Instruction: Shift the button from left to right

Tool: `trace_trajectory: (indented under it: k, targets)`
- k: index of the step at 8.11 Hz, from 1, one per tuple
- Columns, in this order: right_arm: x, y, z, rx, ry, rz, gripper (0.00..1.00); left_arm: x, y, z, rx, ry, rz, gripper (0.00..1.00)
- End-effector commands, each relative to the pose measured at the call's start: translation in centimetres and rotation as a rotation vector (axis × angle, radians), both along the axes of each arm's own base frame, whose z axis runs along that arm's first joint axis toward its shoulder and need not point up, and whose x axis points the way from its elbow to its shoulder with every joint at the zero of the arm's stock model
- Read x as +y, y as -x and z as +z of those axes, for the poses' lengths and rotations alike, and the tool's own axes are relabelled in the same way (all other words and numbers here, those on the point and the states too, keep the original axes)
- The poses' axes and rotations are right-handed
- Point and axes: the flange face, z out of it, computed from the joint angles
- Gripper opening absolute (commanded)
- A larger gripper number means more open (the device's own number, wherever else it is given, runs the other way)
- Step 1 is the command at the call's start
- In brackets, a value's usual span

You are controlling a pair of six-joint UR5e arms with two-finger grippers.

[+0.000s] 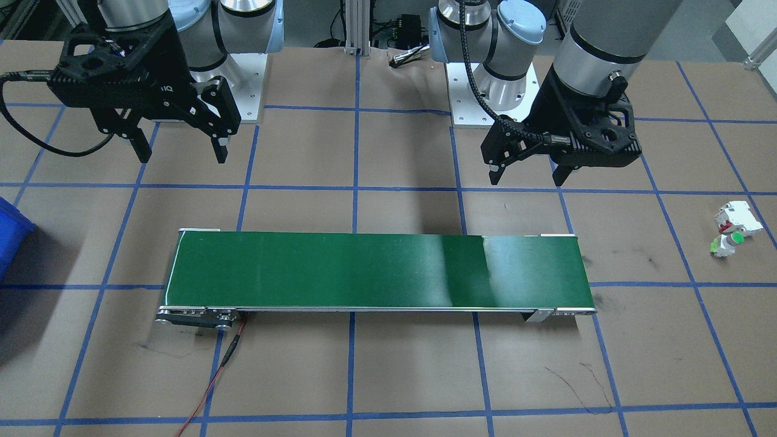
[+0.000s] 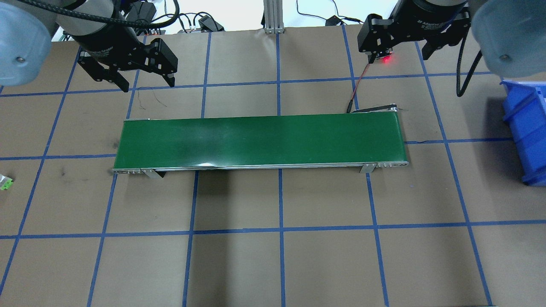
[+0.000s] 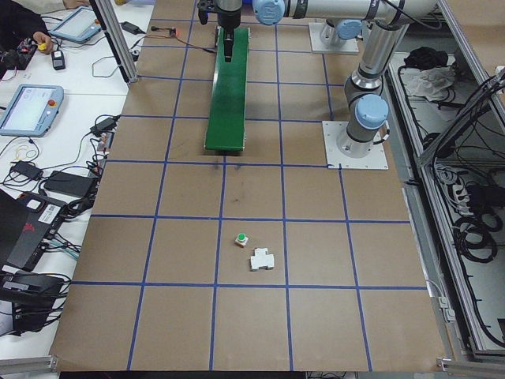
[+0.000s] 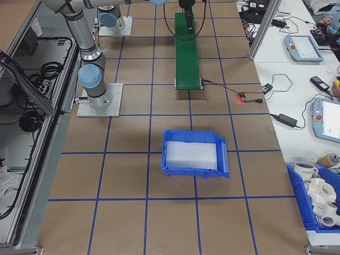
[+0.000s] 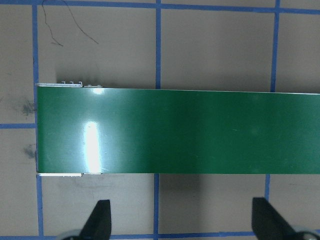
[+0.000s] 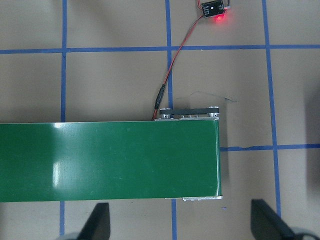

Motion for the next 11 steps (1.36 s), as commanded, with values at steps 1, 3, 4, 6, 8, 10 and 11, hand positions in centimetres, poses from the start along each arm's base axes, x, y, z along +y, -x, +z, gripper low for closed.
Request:
trace_trajectory:
  k: [1,3,4,6,8,10,11]
  targets:
    - [0.1,0.0,0.5,0.009,0.024,0.004,1.0,-0.1,-0.8,0.3,-0.001,0.004,0.007,1.0]
    - [0.2,0.2,1.3,0.003,0.059,-0.002,1.0,-0.8,-3.1,-0.4,-0.03,-0.008,-0.01,1.0]
    - [-0.4,0.2,0.5,0.017,0.072,-0.004,1.0,-1.7,-7.2,-1.0,-0.036,-0.019,0.006,1.0]
    - [-0.4,0.2,-0.1,0.017,0.048,-0.005,1.0,-3.2,-19.3,-2.8,-0.037,-0.05,0.029,1.0]
    - [-1.4,0.1,-1.2,0.006,0.035,-0.004,1.0,-3.4,-28.4,-5.6,-0.032,-0.076,-0.088,1.0]
    - [-1.4,0.1,-1.3,0.006,0.033,-0.004,1.0,-2.2,-39.5,-9.9,-0.022,-0.087,-0.129,1.0]
    - [-1.4,0.1,-1.4,0.008,0.027,-0.004,1.0,-1.8,-44.4,-12.4,-0.11,-0.128,-0.191,1.0]
